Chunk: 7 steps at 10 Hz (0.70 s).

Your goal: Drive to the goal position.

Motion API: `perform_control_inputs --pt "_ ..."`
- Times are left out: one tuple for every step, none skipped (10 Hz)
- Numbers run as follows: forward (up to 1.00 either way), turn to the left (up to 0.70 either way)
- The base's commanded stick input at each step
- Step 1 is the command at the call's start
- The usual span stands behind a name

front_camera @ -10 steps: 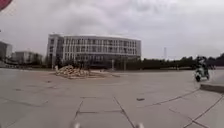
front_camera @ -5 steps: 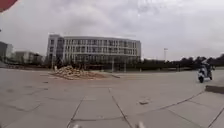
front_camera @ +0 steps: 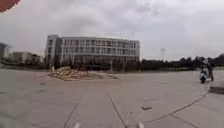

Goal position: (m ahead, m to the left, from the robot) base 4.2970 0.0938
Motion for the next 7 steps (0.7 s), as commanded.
perform_control_inputs --pt "0.50 0.00" --pt "0.50 -0.06" --pt "0.50 -0.12" --pt "0.50 -0.08" --pt "0.50 -0.05" --pt "0.50 -0.01" --pt "0.50 0.00"
